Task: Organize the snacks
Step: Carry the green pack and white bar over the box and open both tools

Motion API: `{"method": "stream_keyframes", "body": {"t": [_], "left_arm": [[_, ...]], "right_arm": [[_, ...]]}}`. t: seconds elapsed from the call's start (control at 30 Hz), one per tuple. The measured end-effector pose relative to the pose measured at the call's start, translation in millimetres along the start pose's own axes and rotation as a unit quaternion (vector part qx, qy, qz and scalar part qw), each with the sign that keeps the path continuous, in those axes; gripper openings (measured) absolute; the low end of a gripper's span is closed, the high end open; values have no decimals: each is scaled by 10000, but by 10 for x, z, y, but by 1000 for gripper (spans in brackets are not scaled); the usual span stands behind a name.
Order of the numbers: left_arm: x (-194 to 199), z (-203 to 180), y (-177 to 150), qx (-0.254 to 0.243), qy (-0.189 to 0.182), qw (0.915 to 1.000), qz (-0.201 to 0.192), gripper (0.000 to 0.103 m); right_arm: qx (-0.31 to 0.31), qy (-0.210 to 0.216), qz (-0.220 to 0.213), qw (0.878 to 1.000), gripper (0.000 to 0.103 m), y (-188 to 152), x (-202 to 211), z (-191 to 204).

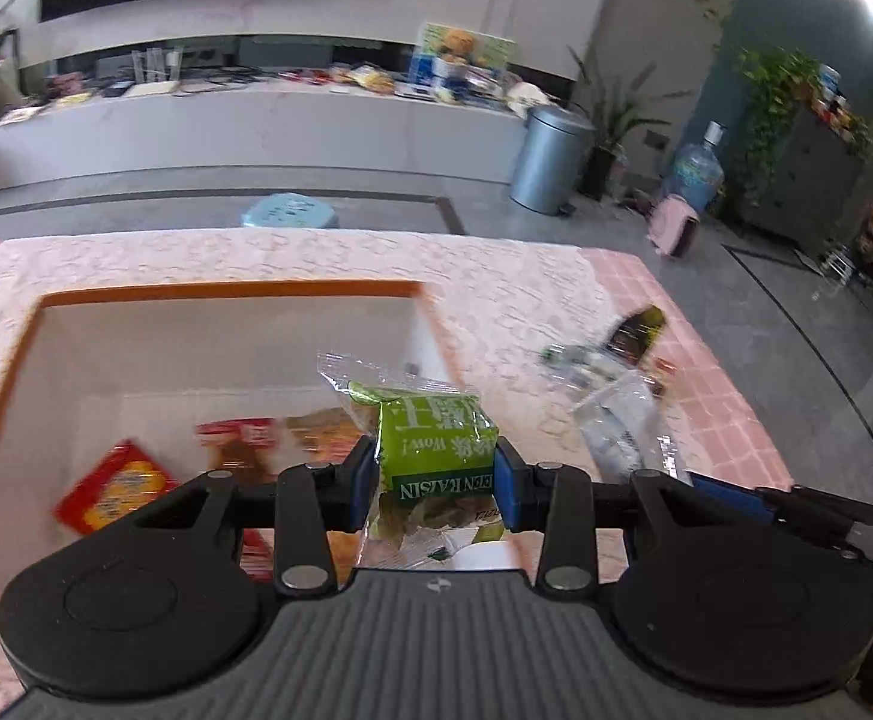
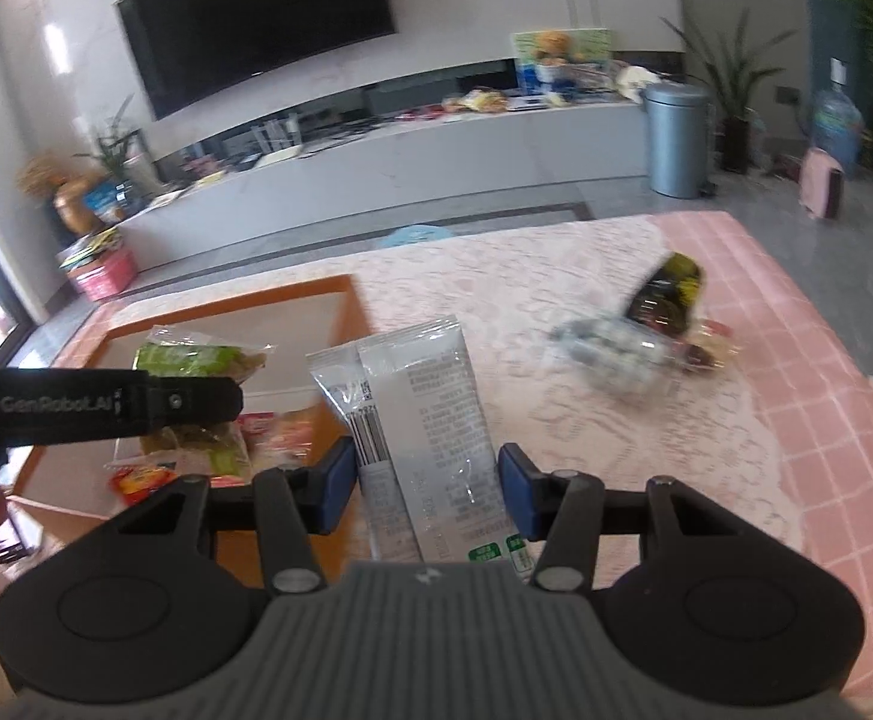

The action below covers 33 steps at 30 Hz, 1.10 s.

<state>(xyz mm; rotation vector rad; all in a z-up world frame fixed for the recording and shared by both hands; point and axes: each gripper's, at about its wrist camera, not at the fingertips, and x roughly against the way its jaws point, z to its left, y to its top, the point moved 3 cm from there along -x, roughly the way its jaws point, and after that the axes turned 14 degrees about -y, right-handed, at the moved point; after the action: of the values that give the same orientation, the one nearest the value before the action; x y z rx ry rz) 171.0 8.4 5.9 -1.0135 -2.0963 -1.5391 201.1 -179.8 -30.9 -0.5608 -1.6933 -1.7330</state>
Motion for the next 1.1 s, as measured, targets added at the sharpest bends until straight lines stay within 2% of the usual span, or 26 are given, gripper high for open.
{"method": "stream_keyframes", "body": {"t": [0.2, 0.5, 0.73, 0.97, 1.03, 1.1], "left_arm": [[195, 418, 26, 289, 194, 9992, -181, 44], [214, 871, 113, 451, 448, 9978, -200, 44], [4, 1162, 155, 444, 727, 9963, 68, 44], [-317, 1308, 217, 186, 1081, 9926, 518, 44], [-429, 1374, 255, 120, 1295, 9895, 626, 44], [-508, 1456, 271, 169, 1327, 9887, 680, 44]], "right_arm": [[256, 322, -123, 9991, 50, 102, 110, 415], [547, 833, 55, 9950, 50, 272, 0, 1060], [1338, 532, 70, 9896, 50, 379, -263, 1466], [2068, 97, 376, 9776, 50, 409, -728, 1699], [2161, -37, 493, 9751, 50, 415, -843, 1726], [2231, -135, 631, 9726, 50, 420, -971, 1771]]}}
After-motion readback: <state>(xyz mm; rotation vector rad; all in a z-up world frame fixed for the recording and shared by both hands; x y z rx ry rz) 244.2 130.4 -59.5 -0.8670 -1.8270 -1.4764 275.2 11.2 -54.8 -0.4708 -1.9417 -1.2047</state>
